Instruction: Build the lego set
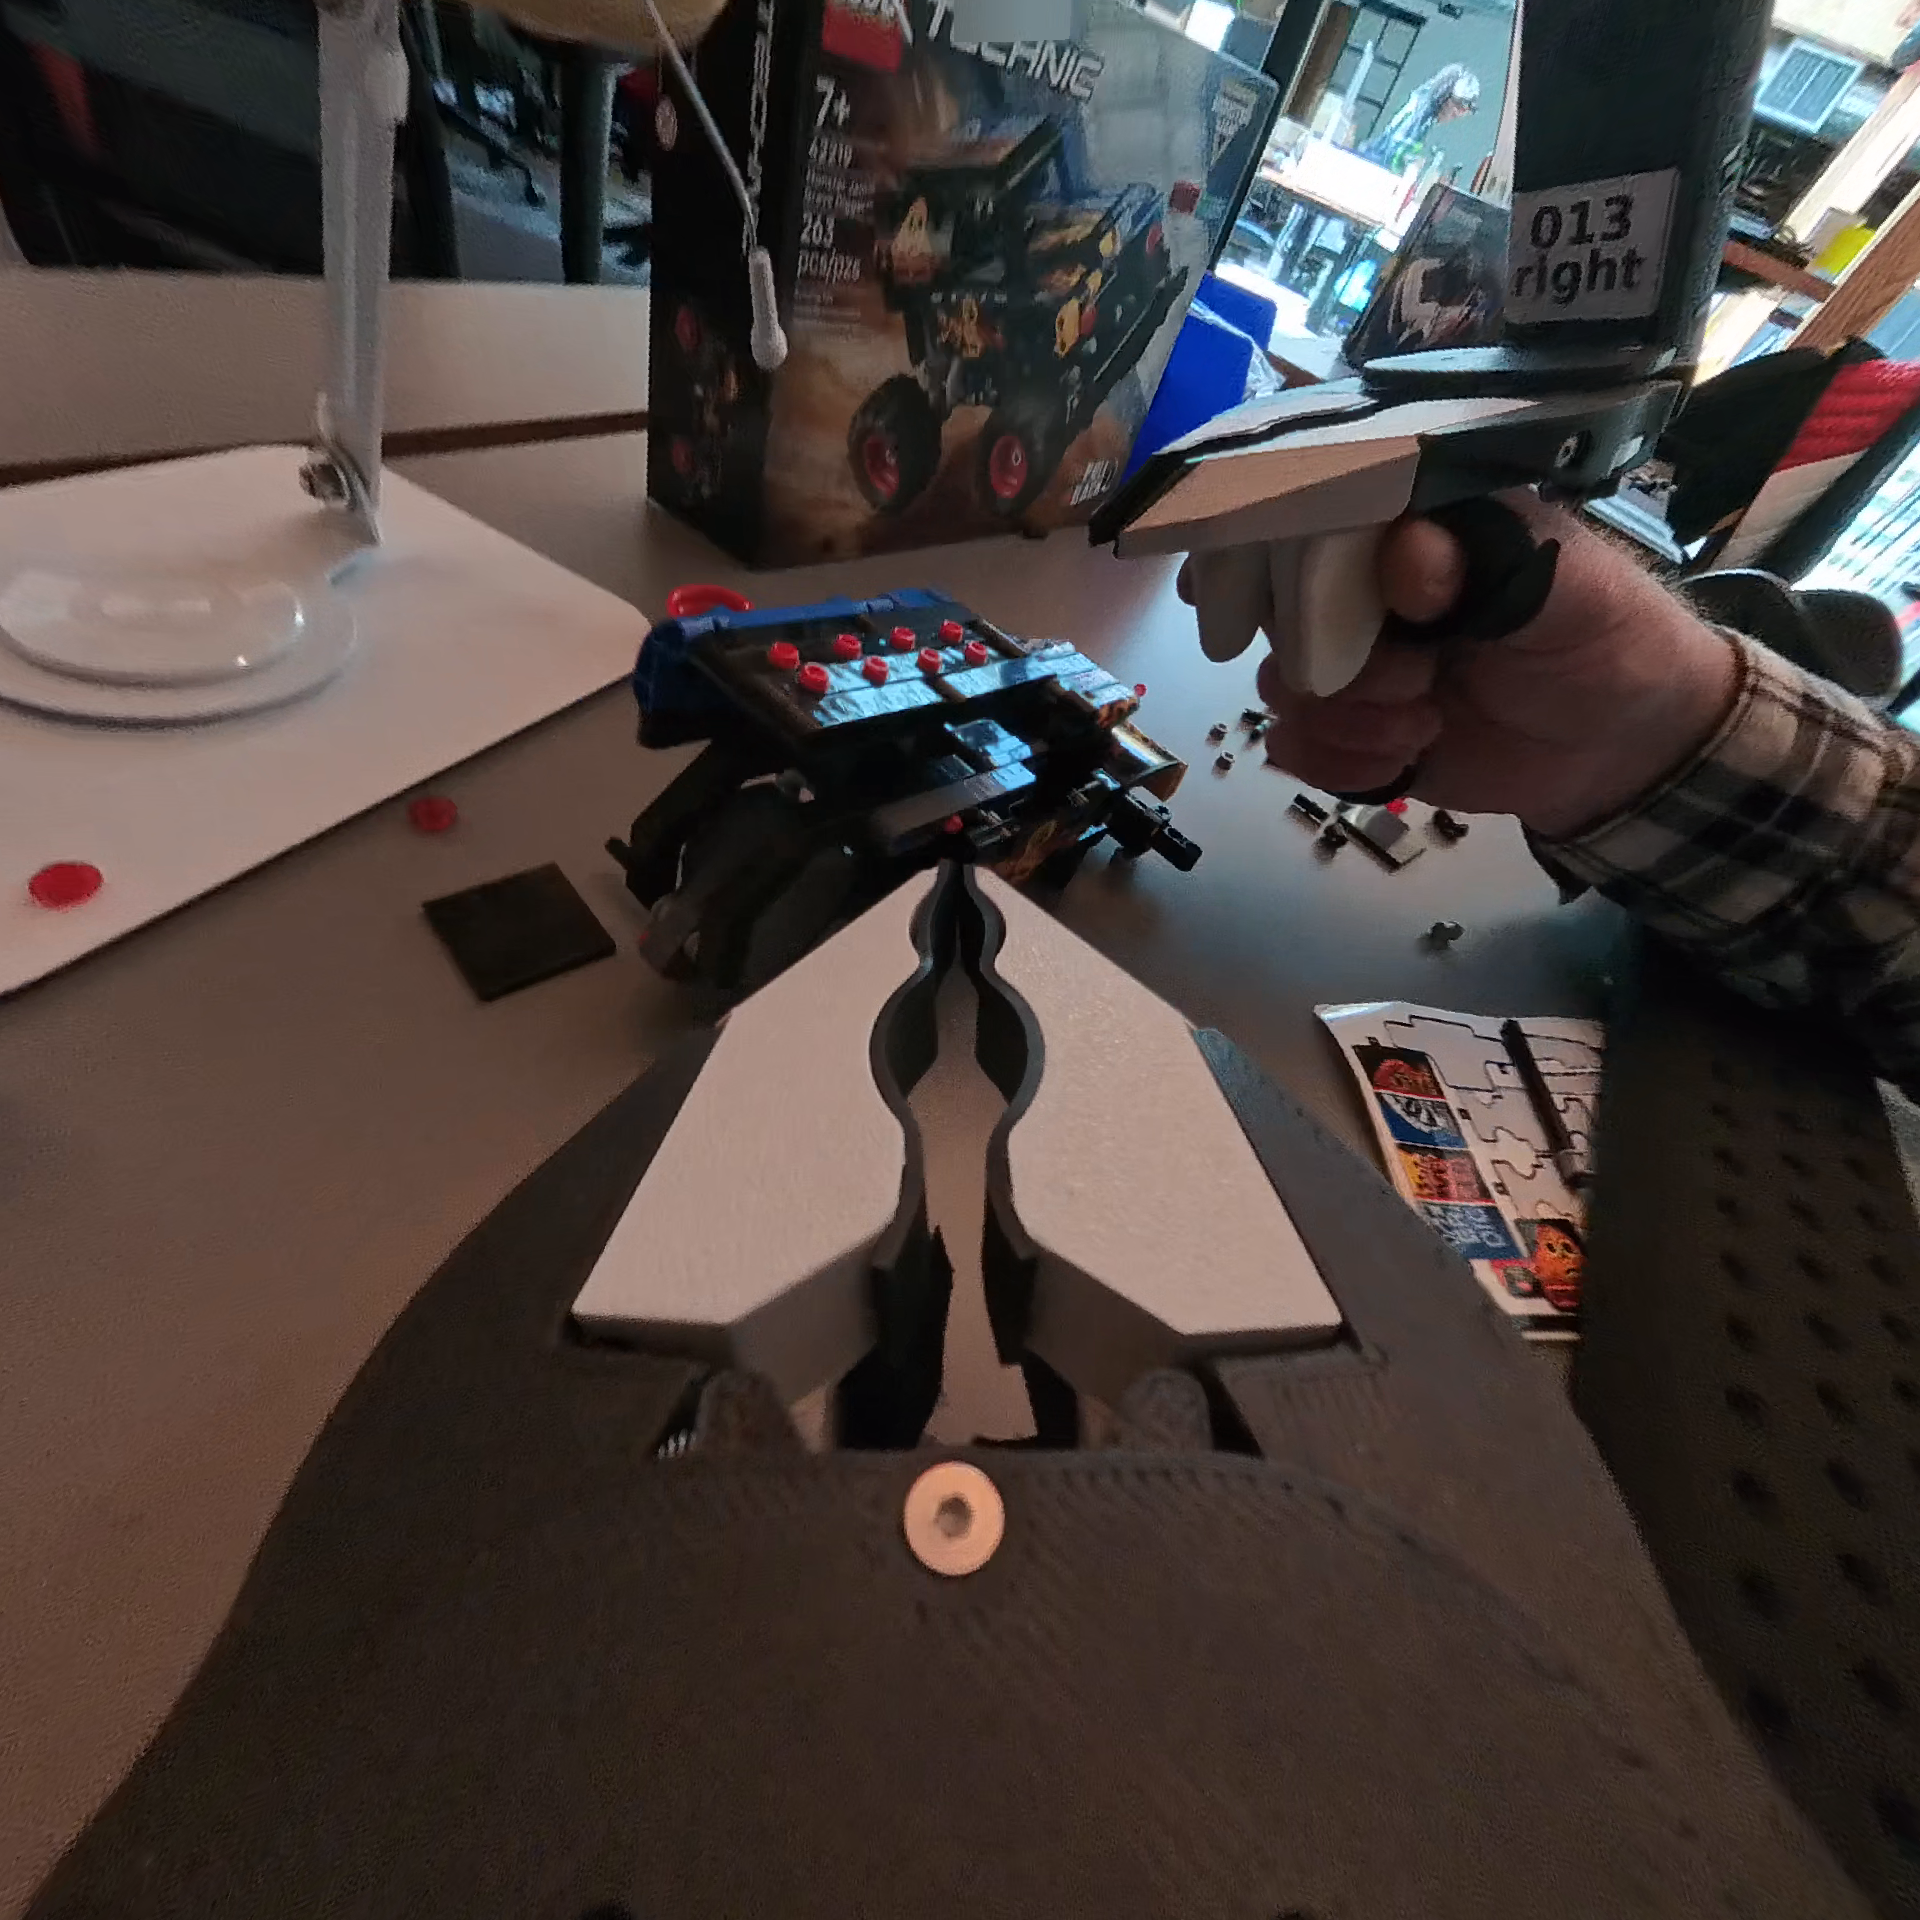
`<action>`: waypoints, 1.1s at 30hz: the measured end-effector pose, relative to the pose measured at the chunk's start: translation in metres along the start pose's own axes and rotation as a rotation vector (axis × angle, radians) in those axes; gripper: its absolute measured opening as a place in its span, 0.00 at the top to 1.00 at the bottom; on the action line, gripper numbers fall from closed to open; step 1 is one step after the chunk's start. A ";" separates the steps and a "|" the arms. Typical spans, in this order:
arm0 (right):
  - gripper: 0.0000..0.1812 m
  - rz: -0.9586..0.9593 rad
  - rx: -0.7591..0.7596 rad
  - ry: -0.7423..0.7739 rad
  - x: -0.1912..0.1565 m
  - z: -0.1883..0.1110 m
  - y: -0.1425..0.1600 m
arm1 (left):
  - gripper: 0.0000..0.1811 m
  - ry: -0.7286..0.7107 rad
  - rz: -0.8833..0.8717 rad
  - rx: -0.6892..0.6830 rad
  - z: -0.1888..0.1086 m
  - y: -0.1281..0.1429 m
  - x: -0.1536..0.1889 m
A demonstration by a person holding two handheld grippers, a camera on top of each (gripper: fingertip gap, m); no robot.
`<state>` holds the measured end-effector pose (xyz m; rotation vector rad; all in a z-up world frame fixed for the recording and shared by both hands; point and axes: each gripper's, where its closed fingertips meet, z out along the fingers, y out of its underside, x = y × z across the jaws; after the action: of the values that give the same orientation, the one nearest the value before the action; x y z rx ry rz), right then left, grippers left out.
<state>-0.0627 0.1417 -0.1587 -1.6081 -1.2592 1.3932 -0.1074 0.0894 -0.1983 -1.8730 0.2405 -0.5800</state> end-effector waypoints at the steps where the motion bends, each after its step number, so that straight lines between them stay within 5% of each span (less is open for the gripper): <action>1: 0.97 -0.003 -0.013 0.000 0.001 0.000 0.002 | 1.00 0.010 -0.015 -0.026 0.001 0.003 0.001; 13: 0.96 -0.109 -0.095 0.032 0.006 -0.004 0.012 | 0.89 0.027 0.427 -0.470 0.019 0.068 0.035; 26: 0.97 -0.246 -0.187 -0.050 -0.021 -0.006 0.026 | 0.97 -0.040 0.565 -0.532 0.032 0.074 0.027; 33: 0.95 -0.451 -0.384 -0.178 -0.055 -0.006 0.064 | 1.00 0.092 0.533 -0.466 0.019 0.068 0.041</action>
<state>-0.0401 0.0698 -0.1976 -1.3289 -1.9485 1.0687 -0.0550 0.0618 -0.2549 -2.1039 0.9689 -0.2496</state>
